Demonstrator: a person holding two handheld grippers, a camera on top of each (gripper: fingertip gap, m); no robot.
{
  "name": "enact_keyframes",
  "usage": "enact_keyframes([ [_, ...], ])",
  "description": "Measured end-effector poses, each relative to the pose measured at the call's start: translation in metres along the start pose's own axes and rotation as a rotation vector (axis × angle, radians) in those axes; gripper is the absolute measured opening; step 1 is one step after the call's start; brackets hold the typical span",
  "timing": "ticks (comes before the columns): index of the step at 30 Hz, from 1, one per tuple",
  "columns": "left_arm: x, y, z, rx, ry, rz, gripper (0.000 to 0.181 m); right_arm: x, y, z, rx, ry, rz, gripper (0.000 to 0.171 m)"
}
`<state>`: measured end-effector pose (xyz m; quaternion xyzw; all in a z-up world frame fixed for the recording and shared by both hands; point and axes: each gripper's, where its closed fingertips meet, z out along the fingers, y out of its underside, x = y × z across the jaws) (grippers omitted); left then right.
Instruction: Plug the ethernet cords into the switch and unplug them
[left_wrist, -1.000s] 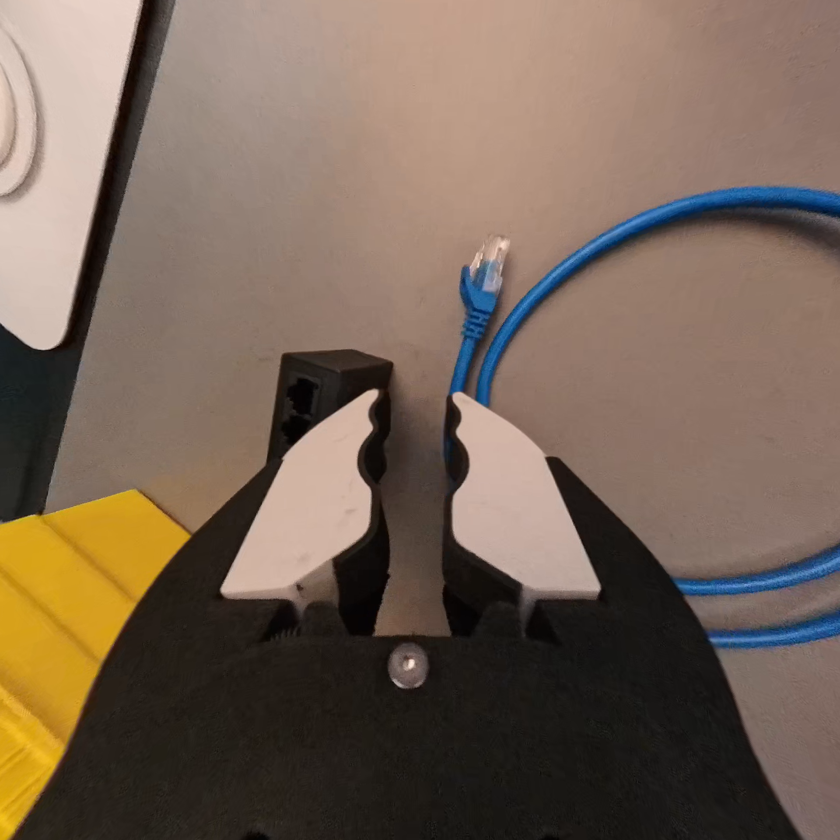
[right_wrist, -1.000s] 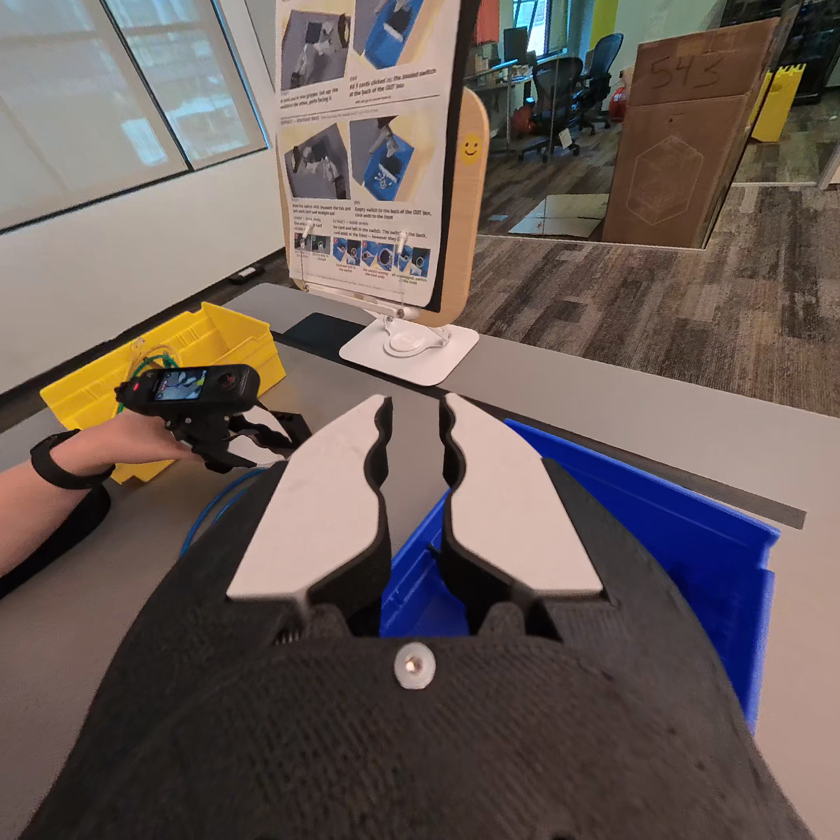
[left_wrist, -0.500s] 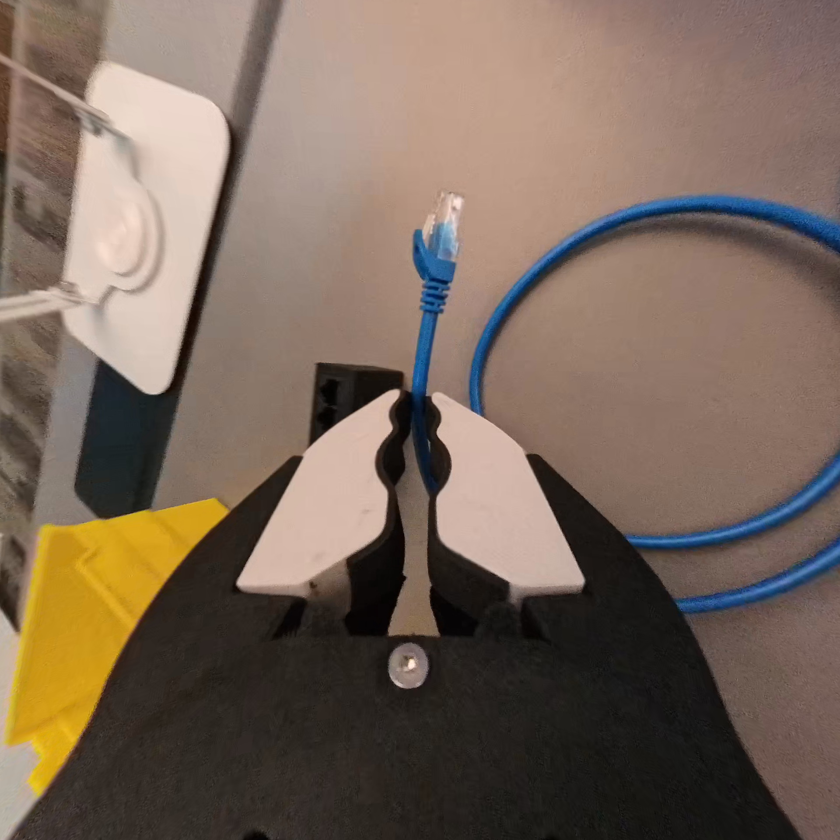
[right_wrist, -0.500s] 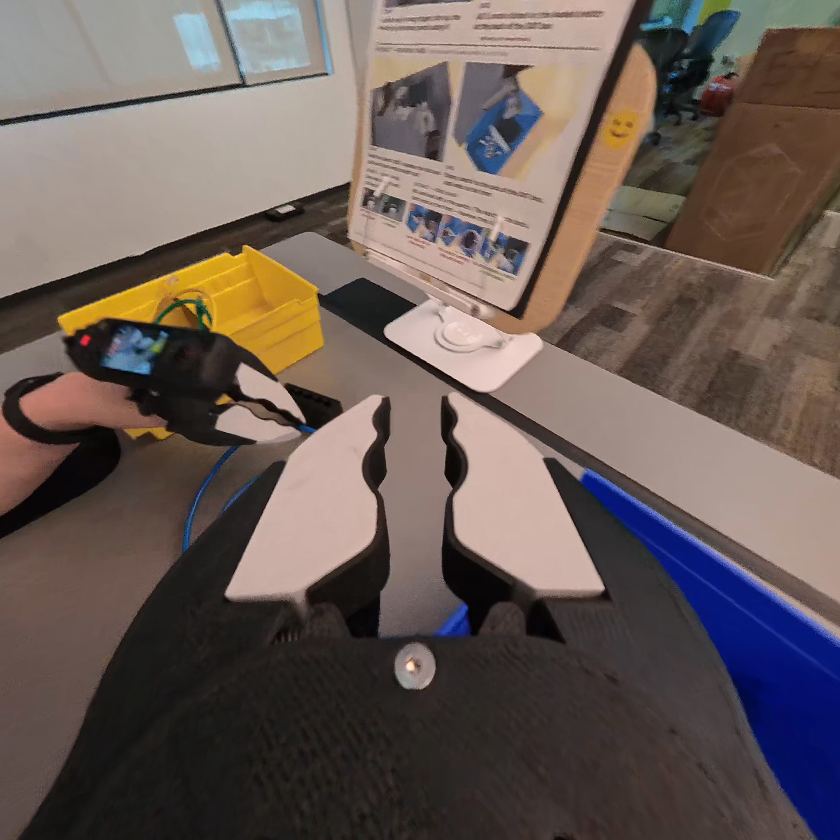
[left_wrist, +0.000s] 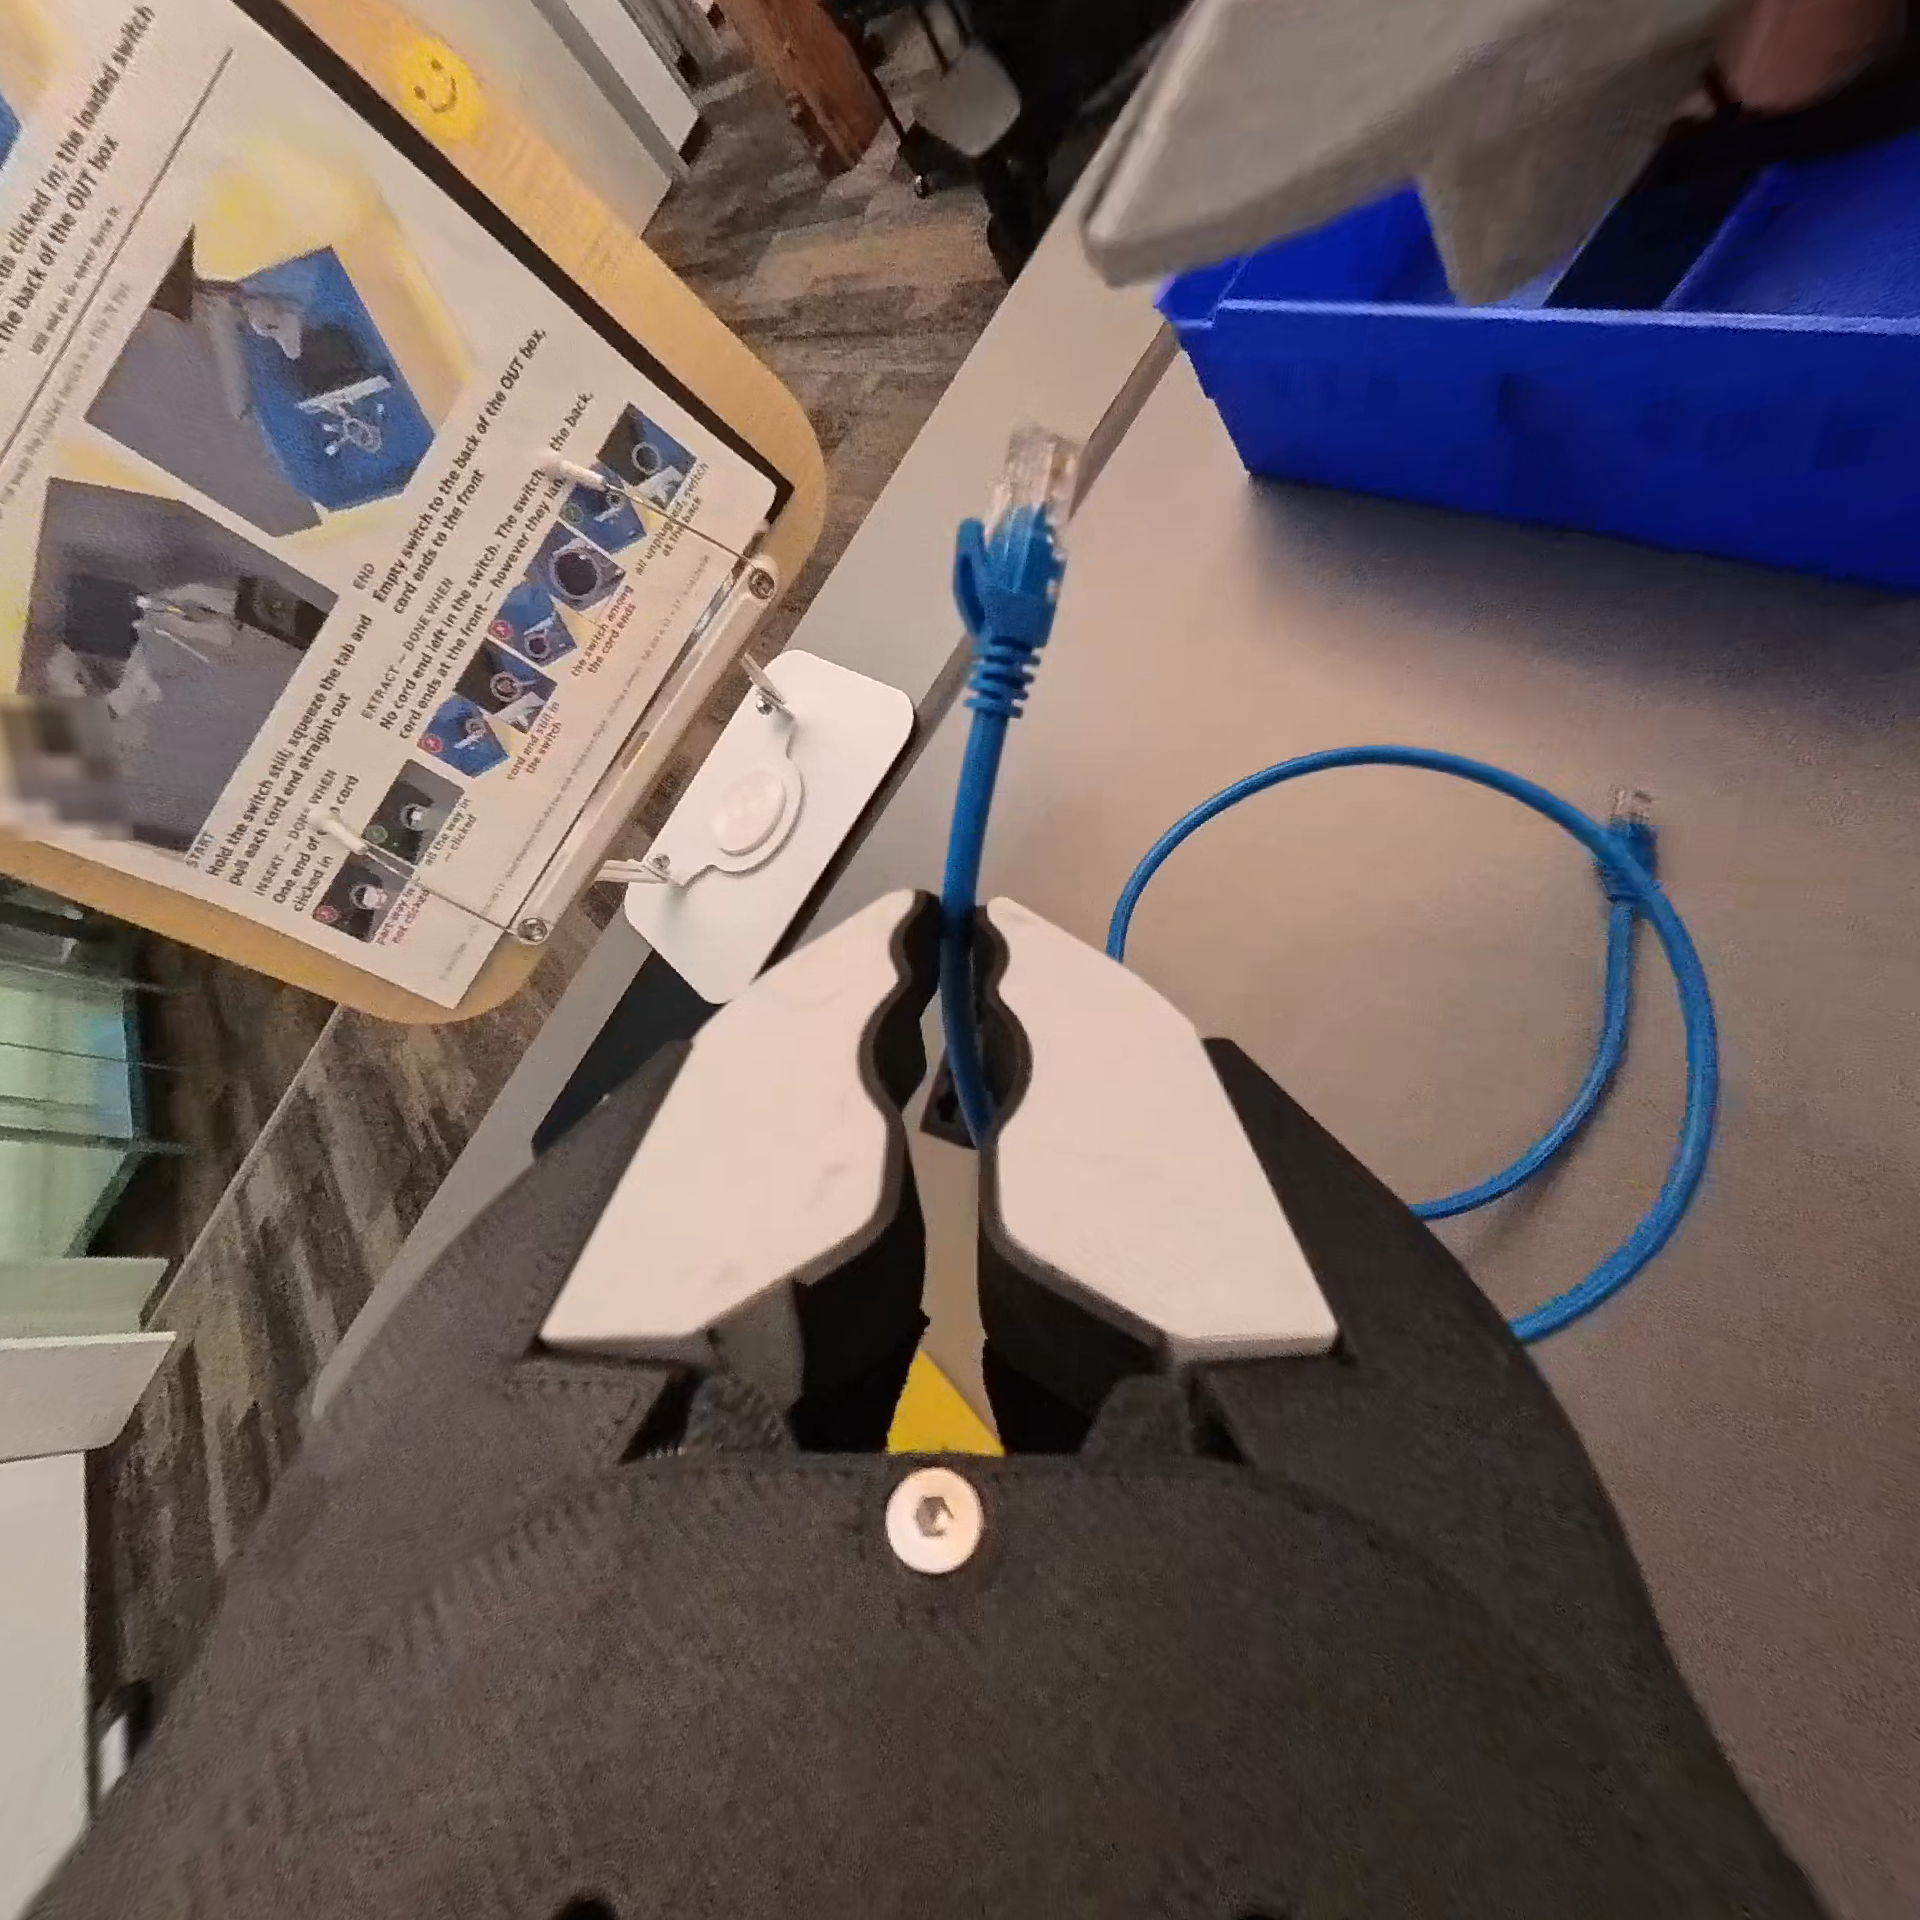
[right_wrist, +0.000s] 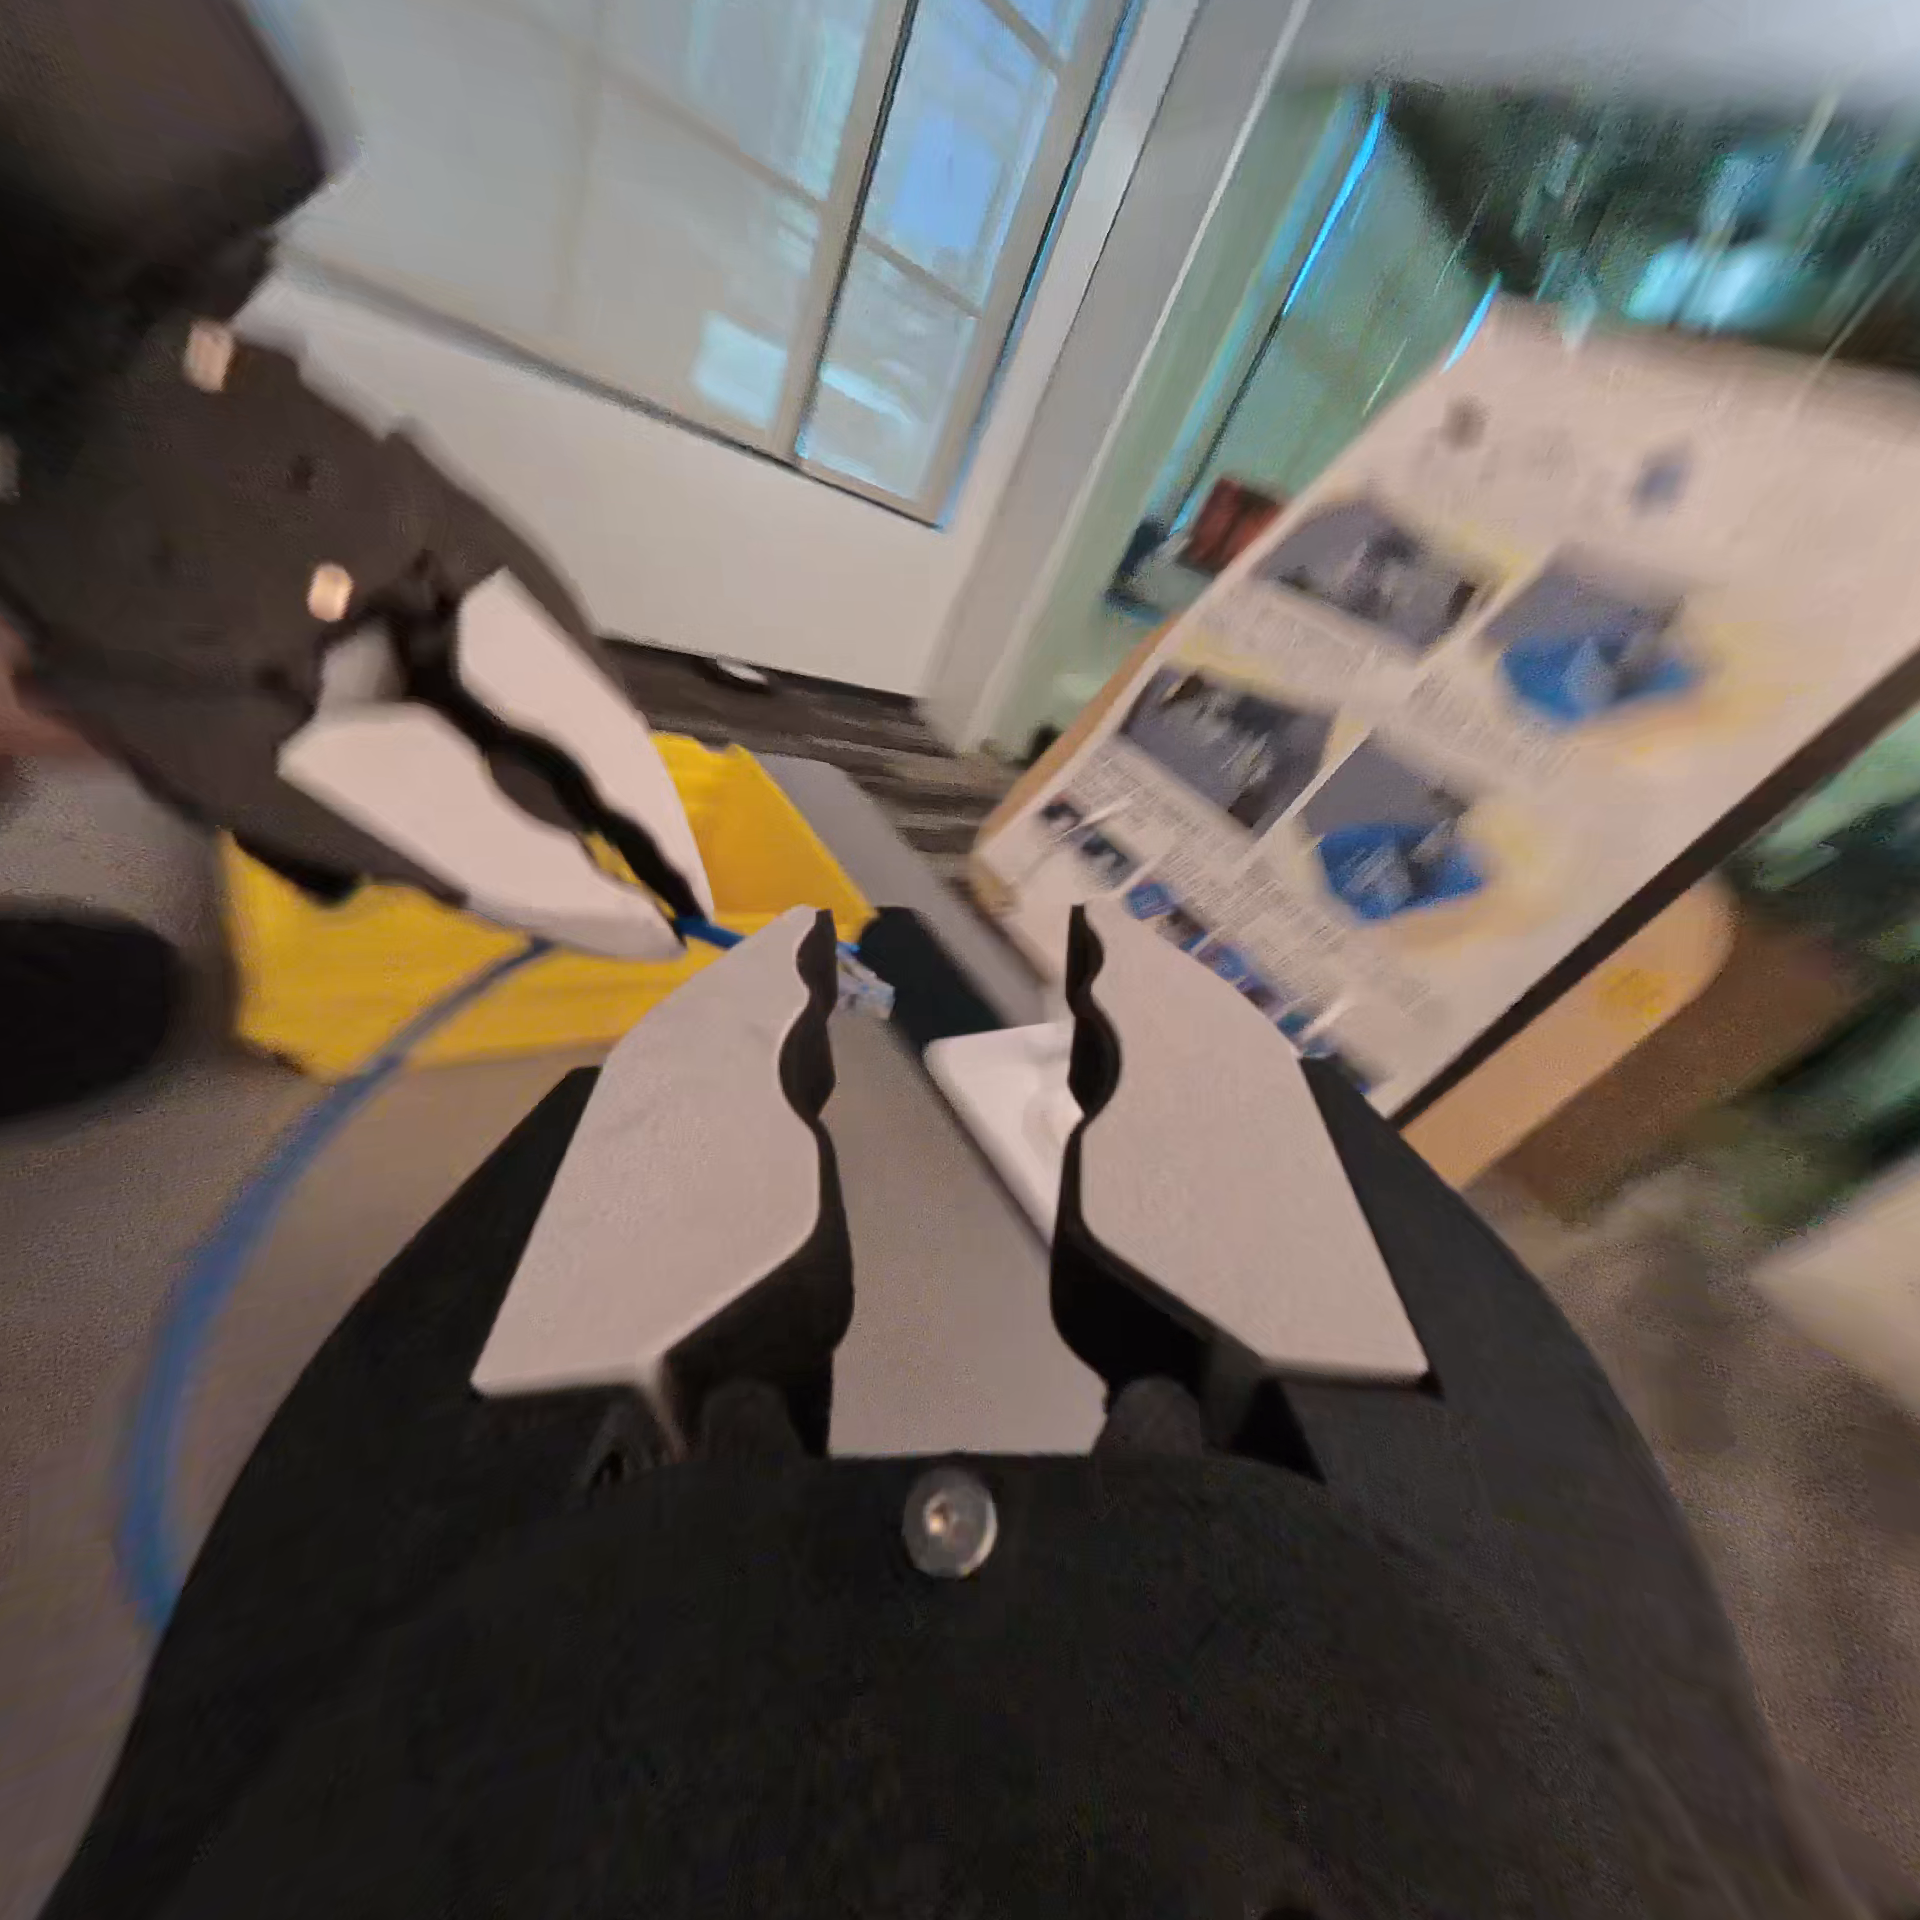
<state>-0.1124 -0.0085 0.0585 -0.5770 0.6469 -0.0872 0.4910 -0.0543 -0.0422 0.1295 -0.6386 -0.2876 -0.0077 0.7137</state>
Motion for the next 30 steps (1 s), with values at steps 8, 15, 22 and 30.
enact_keyframes([
  [8, 0.001, 0.005, -0.001, -0.050, 0.023, -0.099, 0.005, -0.063, 0.025, 0.033, -0.191, 0.149, -0.923, 0.040],
  [15, 0.013, 0.006, 0.001, -0.060, 0.134, -0.205, 0.005, -0.064, 0.041, 0.054, -0.193, 0.307, -1.089, 0.019],
  [22, 0.016, -0.015, -0.022, 0.094, 0.261, -0.266, 0.016, -0.052, 0.034, 0.042, -0.062, 0.330, -1.029, 0.007],
  [30, -0.024, -0.044, -0.078, 0.568, 0.394, -0.457, 0.033, -0.045, -0.044, -0.018, 0.539, -0.062, -0.098, 0.007],
])
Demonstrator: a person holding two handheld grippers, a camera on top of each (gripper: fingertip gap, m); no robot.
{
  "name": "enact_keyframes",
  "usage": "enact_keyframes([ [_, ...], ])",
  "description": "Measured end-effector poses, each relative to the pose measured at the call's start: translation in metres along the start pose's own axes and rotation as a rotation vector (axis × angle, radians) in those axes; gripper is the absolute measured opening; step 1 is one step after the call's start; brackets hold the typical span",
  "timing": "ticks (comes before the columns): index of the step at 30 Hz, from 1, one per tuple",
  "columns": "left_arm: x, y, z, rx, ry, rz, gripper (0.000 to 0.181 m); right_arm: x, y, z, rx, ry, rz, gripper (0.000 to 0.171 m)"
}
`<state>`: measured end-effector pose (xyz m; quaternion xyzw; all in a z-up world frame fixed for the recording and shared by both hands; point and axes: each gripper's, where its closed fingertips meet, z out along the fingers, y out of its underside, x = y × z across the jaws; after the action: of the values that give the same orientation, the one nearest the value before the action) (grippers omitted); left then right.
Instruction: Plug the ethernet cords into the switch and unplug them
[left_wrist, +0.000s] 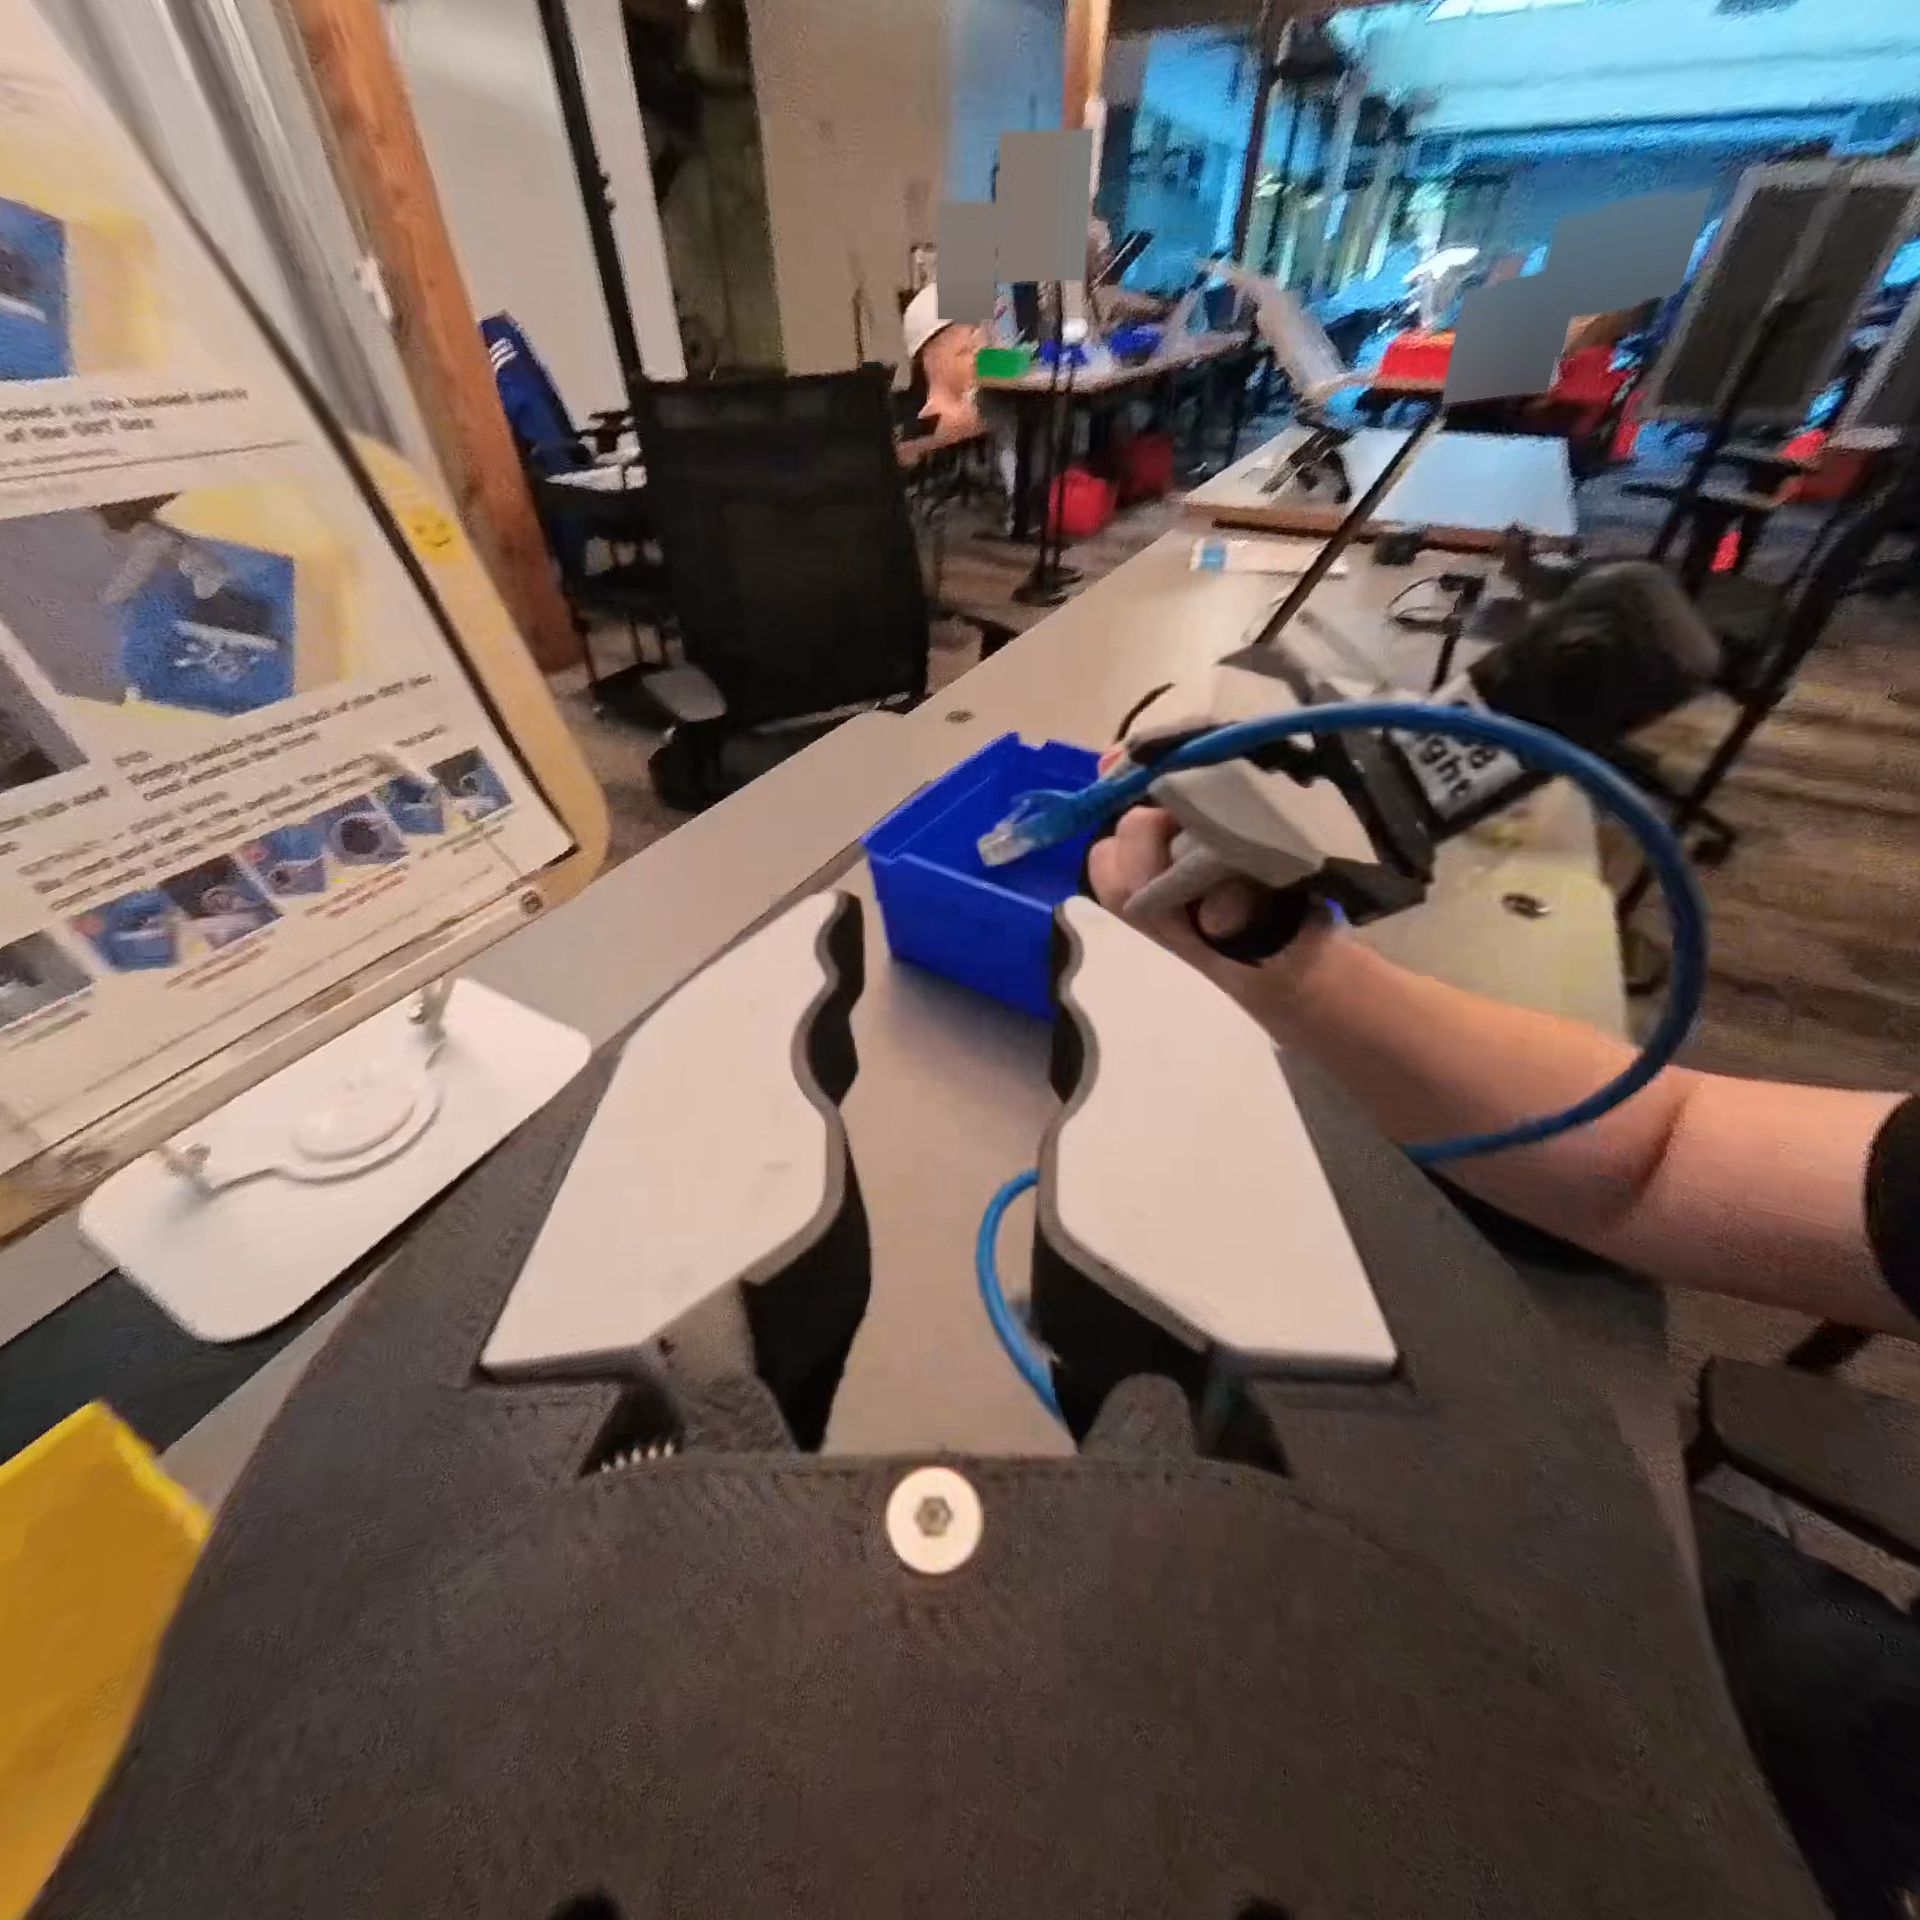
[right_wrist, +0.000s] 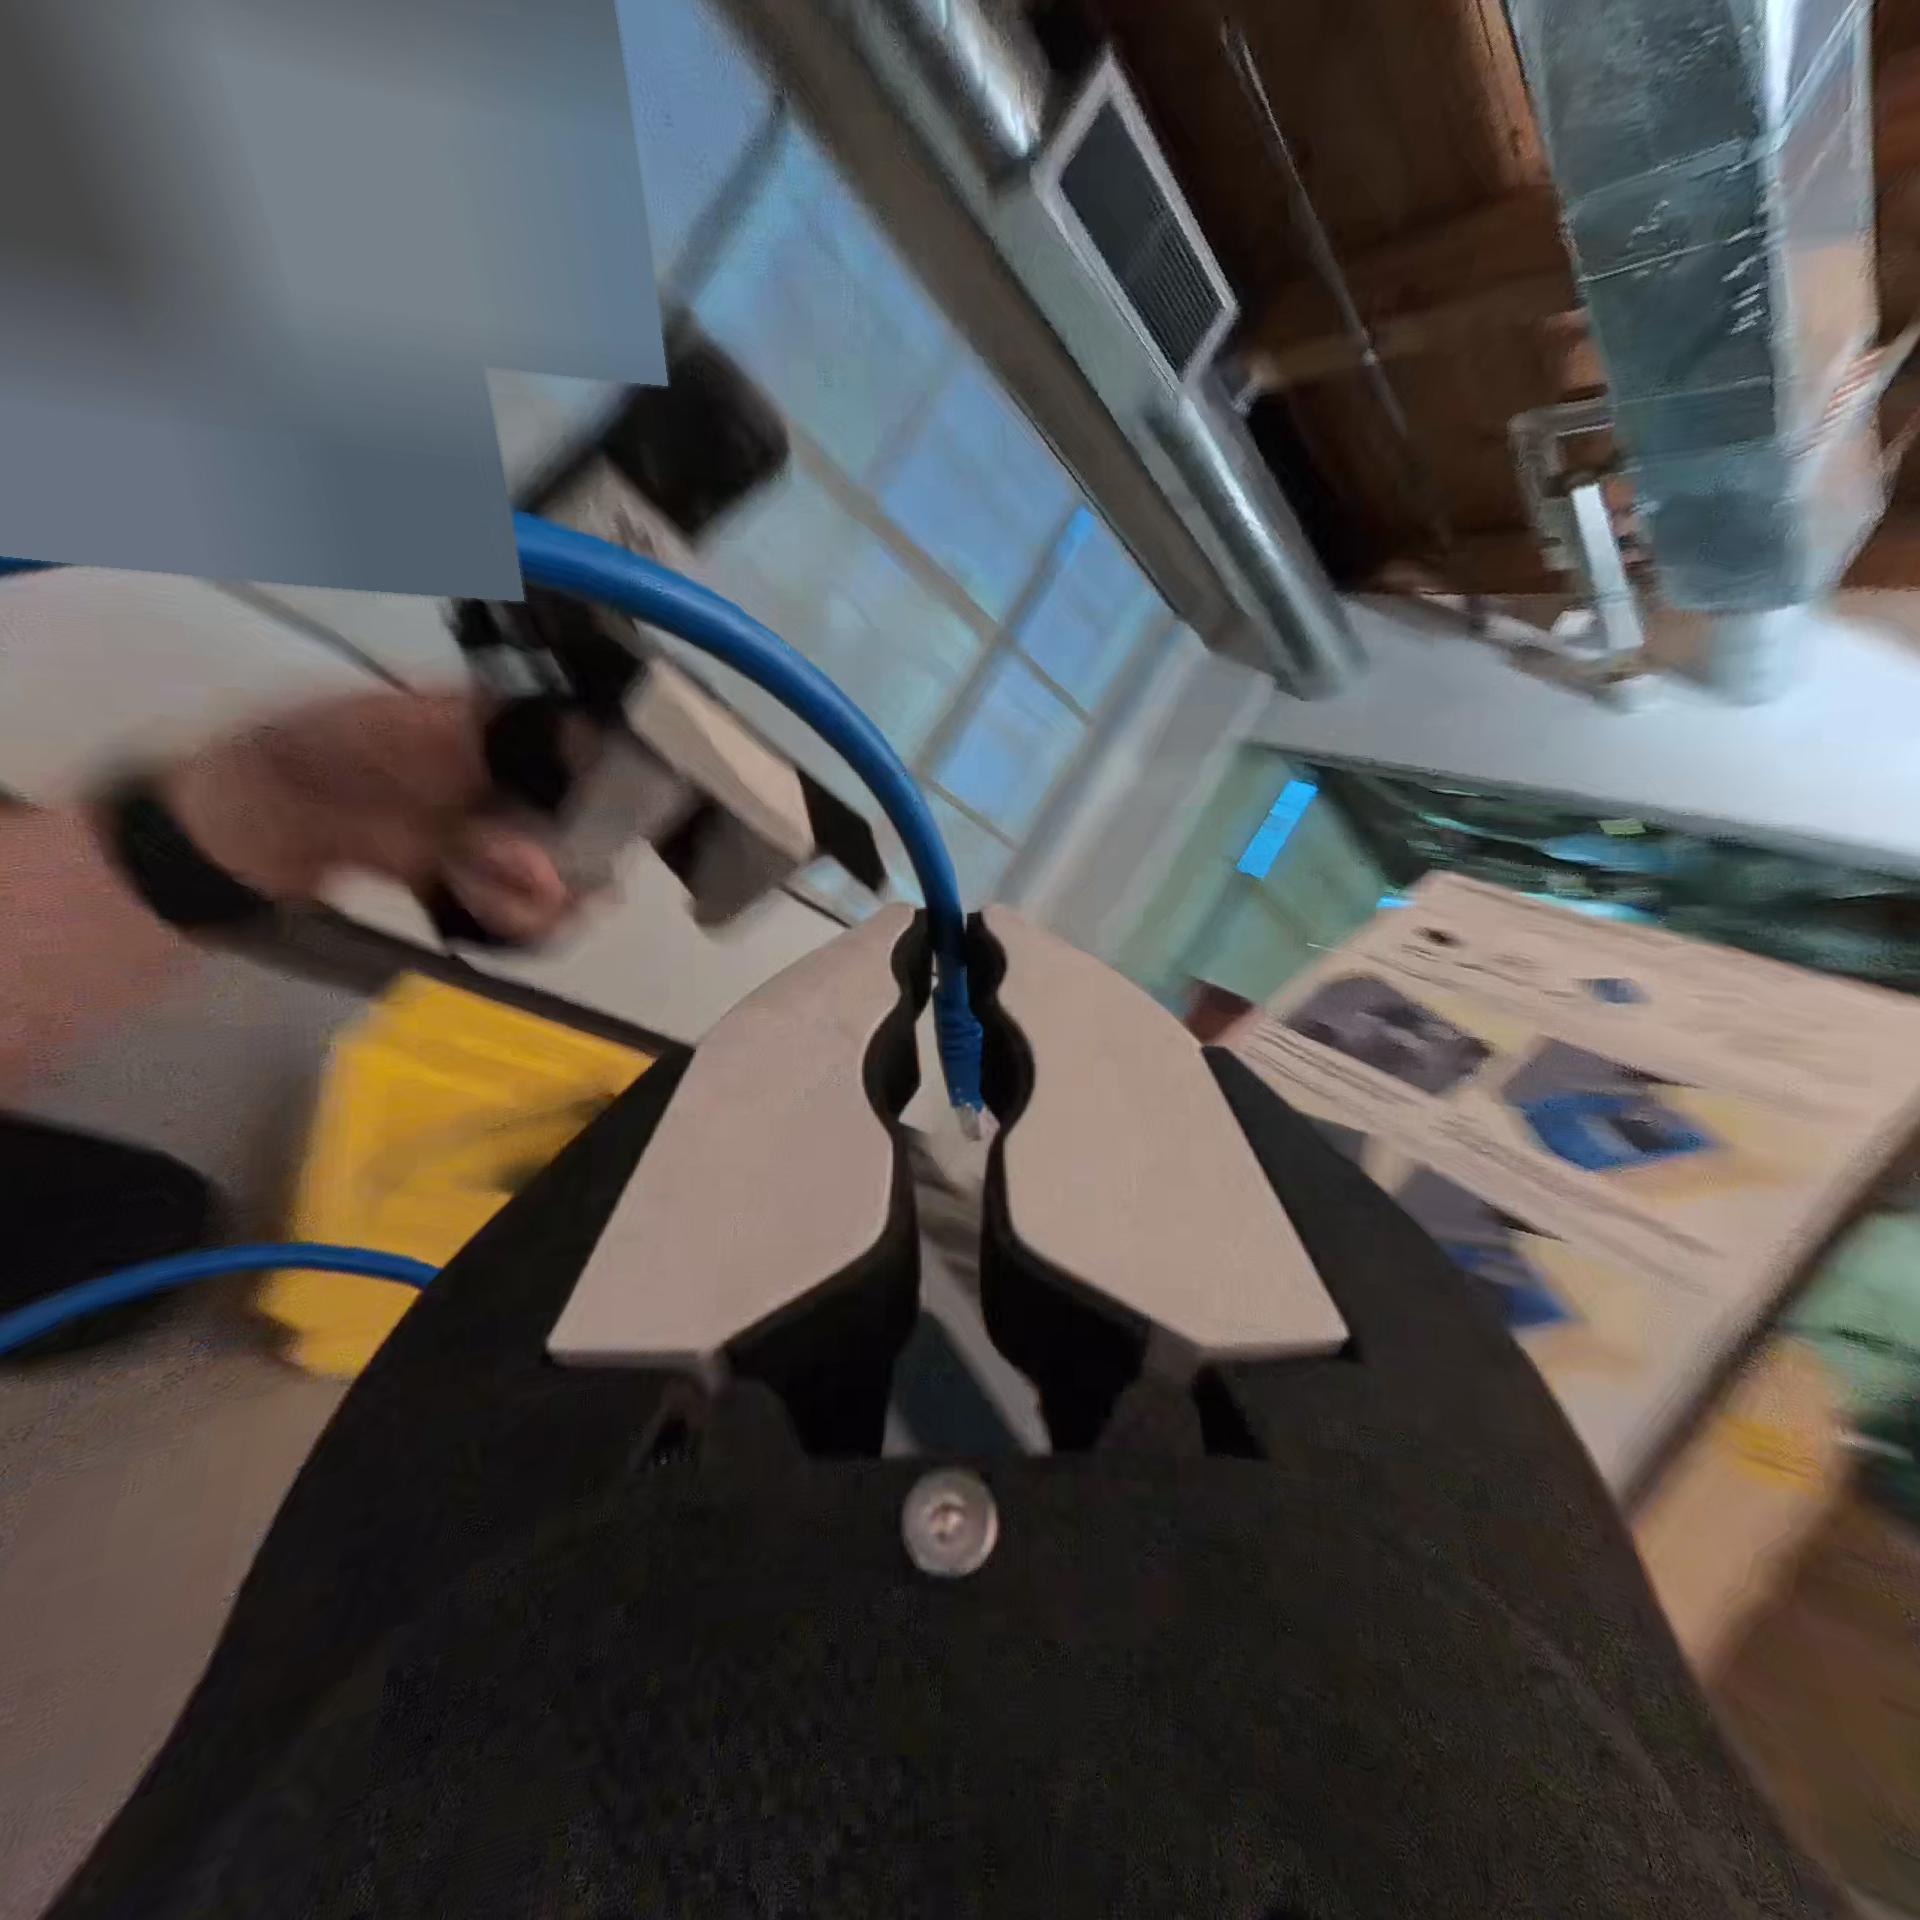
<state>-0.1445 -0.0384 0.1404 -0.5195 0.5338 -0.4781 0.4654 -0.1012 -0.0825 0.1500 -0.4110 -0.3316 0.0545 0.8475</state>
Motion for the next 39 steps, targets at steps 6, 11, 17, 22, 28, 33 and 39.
enact_keyframes([
  [6, 0.055, -0.003, 0.014, 0.155, 0.494, -0.138, 0.061, -0.021, -0.045, 0.000, 0.218, -0.269, 0.458, 0.007],
  [11, 0.089, 0.005, 0.008, 0.163, 0.762, -0.174, 0.044, -0.039, -0.056, 0.003, 0.278, -0.360, 0.520, 0.007],
  [17, 0.084, 0.000, 0.006, 0.235, 0.603, 0.036, 0.012, -0.031, -0.051, 0.001, 0.249, -0.357, 0.537, 0.007],
  [22, 0.057, -0.002, 0.006, 0.198, 0.264, 0.270, 0.010, -0.013, -0.020, 0.006, 0.061, -0.307, 0.592, 0.020],
  [28, 0.053, -0.005, -0.005, 0.203, 0.223, 0.305, 0.010, 0.016, 0.060, -0.007, -0.413, -0.139, 0.530, 0.024],
  [33, 0.052, -0.008, -0.008, 0.211, 0.218, 0.320, 0.010, 0.072, 0.081, -0.039, -0.549, 0.136, 0.528, 0.023],
  [39, 0.043, -0.006, -0.003, 0.215, 0.191, 0.356, 0.010, 0.071, -0.020, -0.048, -0.315, 0.046, 0.783, 0.020],
])
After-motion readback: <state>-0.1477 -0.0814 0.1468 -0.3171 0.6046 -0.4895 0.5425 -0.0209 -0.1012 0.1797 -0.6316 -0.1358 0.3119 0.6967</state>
